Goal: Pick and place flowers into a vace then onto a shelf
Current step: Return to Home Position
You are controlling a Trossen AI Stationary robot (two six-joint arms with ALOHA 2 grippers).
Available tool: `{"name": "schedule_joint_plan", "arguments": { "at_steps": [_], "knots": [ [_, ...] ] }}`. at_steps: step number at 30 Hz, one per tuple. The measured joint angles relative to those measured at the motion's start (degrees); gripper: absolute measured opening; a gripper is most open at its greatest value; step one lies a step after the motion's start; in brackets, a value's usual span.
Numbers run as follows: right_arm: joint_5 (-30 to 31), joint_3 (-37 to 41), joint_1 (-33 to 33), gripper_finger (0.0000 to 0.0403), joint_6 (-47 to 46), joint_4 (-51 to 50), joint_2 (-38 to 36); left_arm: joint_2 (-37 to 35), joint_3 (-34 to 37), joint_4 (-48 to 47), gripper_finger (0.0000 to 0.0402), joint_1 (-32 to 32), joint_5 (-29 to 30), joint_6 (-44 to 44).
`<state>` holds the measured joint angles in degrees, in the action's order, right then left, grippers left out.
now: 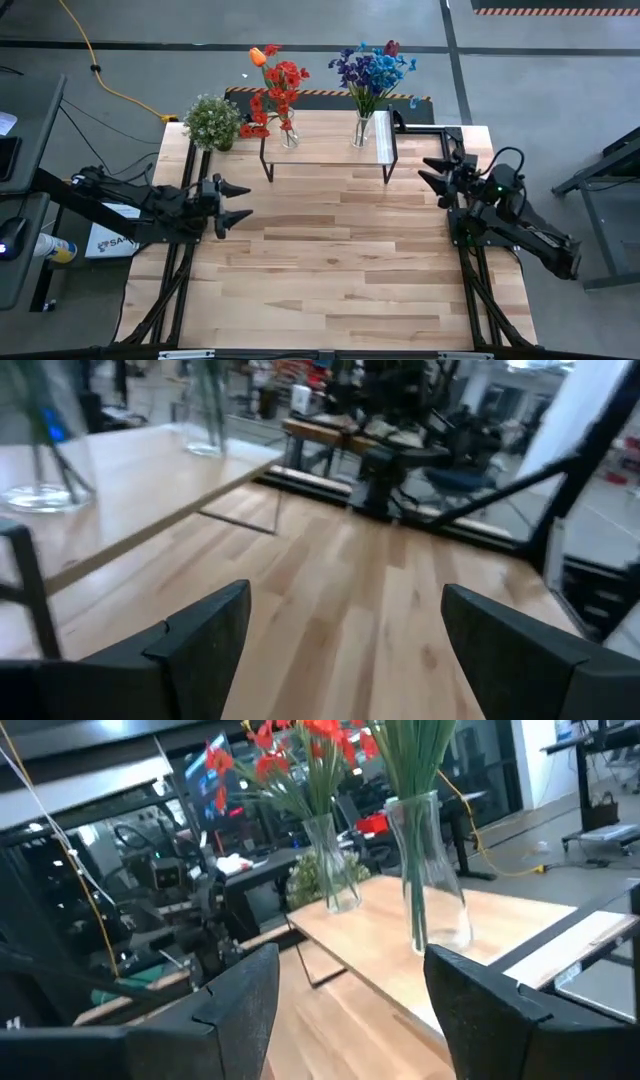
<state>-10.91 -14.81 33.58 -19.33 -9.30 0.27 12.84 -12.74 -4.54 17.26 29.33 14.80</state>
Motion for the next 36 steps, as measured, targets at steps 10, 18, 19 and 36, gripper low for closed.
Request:
{"name": "schedule_joint_plan", "arguments": {
  "at_steps": [10,18,19,36],
  "knots": [
    [1.27,7.00,-3.97,0.0239,-1.23,8.12,0.00,-0.04,6.04,5.99,0.0360,0.00,2.77,1.78],
    [7.91,7.30,-12.16,0.0240,2.10,8.33,0.02,0.06,11.00,14.75,0.0360,0.00,3.13,-1.10],
    [9.70,7.30,-13.34,0.0239,2.41,8.00,0.10,0.07,11.49,14.81,0.0360,0.00,3.19,-1.26],
    [22.76,13.95,-25.94,0.0241,4.12,16.85,0.11,-0.04,11.69,15.43,0.0360,0.00,4.24,-5.67]
  ]
}}
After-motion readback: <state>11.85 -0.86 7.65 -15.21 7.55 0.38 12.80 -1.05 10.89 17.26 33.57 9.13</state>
